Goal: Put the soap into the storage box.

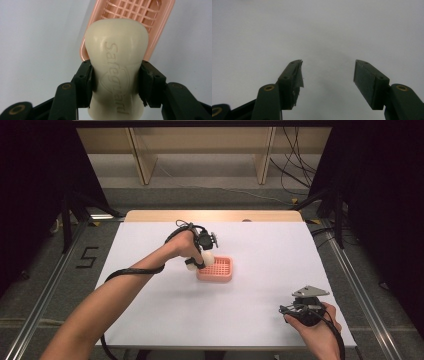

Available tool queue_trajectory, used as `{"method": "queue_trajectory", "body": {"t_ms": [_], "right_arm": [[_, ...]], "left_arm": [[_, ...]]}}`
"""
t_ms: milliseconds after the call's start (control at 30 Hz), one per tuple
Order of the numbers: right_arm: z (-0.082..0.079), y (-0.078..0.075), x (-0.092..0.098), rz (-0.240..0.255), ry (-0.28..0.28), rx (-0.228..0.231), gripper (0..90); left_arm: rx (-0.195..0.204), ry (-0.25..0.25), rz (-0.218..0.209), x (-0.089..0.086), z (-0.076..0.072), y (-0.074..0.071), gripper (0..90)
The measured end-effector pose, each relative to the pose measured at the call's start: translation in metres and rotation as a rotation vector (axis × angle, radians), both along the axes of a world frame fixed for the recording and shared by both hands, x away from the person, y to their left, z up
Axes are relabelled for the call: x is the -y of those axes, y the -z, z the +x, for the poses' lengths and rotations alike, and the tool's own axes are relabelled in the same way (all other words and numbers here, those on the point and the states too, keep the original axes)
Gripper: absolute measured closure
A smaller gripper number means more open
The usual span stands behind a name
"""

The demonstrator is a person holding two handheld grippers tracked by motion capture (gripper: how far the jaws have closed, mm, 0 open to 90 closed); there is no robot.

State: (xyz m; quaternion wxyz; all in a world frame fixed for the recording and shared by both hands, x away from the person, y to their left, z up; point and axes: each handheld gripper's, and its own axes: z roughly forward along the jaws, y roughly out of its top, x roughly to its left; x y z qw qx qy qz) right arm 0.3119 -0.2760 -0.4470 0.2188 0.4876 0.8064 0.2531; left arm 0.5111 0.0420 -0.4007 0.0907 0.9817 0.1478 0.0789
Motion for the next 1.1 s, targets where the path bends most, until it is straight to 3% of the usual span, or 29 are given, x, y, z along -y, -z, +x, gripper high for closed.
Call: {"method": "queue_trajectory", "body": {"t_ms": [1100], "right_arm": [[-0.001,0.000,-0.001,0.009,0.018,-0.017,40.2]], "left_arm": [[0.008,0.016,-0.009,0.012,0.004,-0.001,49.5]]}}
